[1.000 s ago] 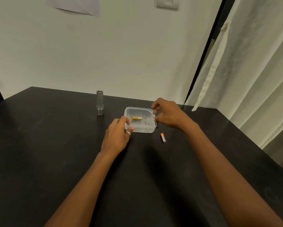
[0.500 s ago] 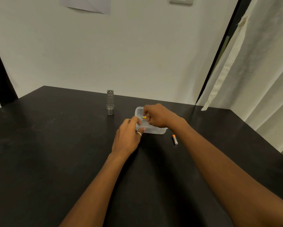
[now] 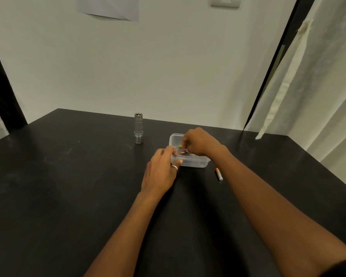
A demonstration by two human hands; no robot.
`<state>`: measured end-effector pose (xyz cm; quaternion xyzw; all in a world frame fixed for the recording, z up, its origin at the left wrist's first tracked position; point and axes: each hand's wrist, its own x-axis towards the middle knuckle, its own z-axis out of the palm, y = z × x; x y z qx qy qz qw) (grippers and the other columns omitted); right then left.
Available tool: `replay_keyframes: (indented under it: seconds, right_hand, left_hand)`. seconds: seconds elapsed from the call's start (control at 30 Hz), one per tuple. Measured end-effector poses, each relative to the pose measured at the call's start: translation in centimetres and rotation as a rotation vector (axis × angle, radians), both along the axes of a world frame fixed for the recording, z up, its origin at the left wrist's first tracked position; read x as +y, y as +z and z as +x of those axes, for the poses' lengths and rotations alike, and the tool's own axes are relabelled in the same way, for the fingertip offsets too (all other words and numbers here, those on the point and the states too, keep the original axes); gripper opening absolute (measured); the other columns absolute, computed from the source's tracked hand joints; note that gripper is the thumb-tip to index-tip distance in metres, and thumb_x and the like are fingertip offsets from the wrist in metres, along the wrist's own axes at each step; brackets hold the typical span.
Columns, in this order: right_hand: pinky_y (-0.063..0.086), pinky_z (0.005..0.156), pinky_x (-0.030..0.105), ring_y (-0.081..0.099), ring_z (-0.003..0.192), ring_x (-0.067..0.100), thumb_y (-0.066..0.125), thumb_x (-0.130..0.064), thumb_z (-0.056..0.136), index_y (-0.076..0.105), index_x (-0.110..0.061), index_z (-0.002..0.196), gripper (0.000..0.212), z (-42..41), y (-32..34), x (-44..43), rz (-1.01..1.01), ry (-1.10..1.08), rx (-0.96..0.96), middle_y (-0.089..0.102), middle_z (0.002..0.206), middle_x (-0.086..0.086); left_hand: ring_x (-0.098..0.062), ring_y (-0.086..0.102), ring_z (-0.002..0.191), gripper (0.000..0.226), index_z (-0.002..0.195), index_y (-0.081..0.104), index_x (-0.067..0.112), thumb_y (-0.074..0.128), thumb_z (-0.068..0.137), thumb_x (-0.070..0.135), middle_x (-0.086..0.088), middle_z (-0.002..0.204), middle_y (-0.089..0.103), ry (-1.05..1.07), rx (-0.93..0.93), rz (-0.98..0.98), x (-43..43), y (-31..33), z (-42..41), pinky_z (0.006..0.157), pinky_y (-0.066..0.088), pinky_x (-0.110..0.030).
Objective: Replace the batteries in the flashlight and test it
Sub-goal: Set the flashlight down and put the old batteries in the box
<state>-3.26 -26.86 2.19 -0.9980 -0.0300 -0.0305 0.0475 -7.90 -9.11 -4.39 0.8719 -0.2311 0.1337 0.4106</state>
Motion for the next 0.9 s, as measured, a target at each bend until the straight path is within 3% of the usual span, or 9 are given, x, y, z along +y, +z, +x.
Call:
replay_keyframes:
  seconds: [0.13,0.3,0.43,0.53,0.6,0.73,0.8,0.9]
  right_hand:
    - [0.061,0.082,0.041,0.069,0.086,0.025,0.069,-0.010,0.088,0.076,-0.016,0.093,0.011,-0.4,-0.1,0.2,-0.012,-0.068,-0.112,0.074,0.099,0.006]
    - [0.062,0.077,0.040,0.071,0.082,0.023,0.064,-0.004,0.084,0.070,-0.022,0.074,0.021,-2.7,1.9,-1.8,0.115,-0.179,-0.158,0.076,0.090,0.004]
    - [0.063,0.076,0.040,0.071,0.079,0.022,0.066,-0.012,0.085,0.072,-0.013,0.073,0.013,-6.9,3.5,-4.0,0.181,-0.307,-0.193,0.076,0.086,0.005]
    - [0.061,0.074,0.038,0.069,0.065,0.022,0.071,-0.032,0.085,0.063,-0.013,0.061,0.032,-9.6,2.8,-4.9,0.128,-0.403,-0.012,0.071,0.067,0.004]
    - [0.062,0.075,0.036,0.069,0.058,0.020,0.073,-0.043,0.087,0.069,-0.012,0.066,0.038,-10.8,1.8,-4.7,0.099,-0.436,0.154,0.072,0.062,0.004]
    - [0.059,0.072,0.032,0.070,0.066,0.019,0.075,-0.032,0.090,0.068,-0.012,0.079,0.024,-11.2,0.1,-3.8,0.143,-0.440,0.166,0.071,0.076,0.005]
    - [0.061,0.076,0.037,0.072,0.079,0.023,0.071,-0.022,0.091,0.068,-0.010,0.084,0.014,-11.0,-0.1,-3.6,0.132,-0.445,0.150,0.072,0.087,0.008]
    - [0.060,0.086,0.045,0.071,0.091,0.028,0.069,-0.023,0.091,0.072,-0.012,0.092,0.011,-10.8,0.7,-3.8,0.083,-0.483,0.030,0.073,0.097,0.008]
  left_hand:
    - [-0.015,0.058,0.092,0.024,0.118,0.056,0.025,0.063,0.098,0.036,0.001,0.115,0.057,-0.003,0.001,-0.011,0.0,0.0,0.1,0.075,0.050,-0.029]
    - [-0.017,0.059,0.089,0.023,0.116,0.057,0.025,0.064,0.097,0.036,0.001,0.111,0.057,0.010,-0.007,-0.016,0.2,0.0,0.0,0.074,0.050,-0.032]
    - [-0.017,0.059,0.090,0.022,0.115,0.056,0.027,0.064,0.097,0.037,0.001,0.111,0.057,0.007,0.011,-0.014,0.2,0.0,-0.1,0.077,0.052,-0.035]
    - [-0.017,0.059,0.092,0.020,0.113,0.055,0.028,0.064,0.097,0.037,0.001,0.112,0.057,-0.001,0.021,-0.012,0.2,0.1,-0.2,0.079,0.053,-0.036]
    - [-0.017,0.060,0.092,0.020,0.113,0.055,0.029,0.064,0.097,0.037,0.001,0.112,0.057,-0.004,0.021,-0.014,0.2,0.2,-0.2,0.080,0.054,-0.037]
    - [-0.014,0.058,0.089,0.022,0.116,0.056,0.028,0.064,0.097,0.037,0.000,0.111,0.056,-0.003,0.014,-0.027,0.2,0.3,-0.3,0.079,0.053,-0.034]
    - [-0.013,0.057,0.088,0.024,0.118,0.057,0.028,0.064,0.097,0.037,0.000,0.111,0.056,-0.007,0.004,-0.040,0.1,0.3,-0.1,0.078,0.052,-0.032]
    - [-0.012,0.057,0.089,0.024,0.120,0.057,0.028,0.064,0.098,0.036,0.001,0.111,0.056,-0.010,0.007,-0.047,0.1,0.2,-0.2,0.077,0.049,-0.028]
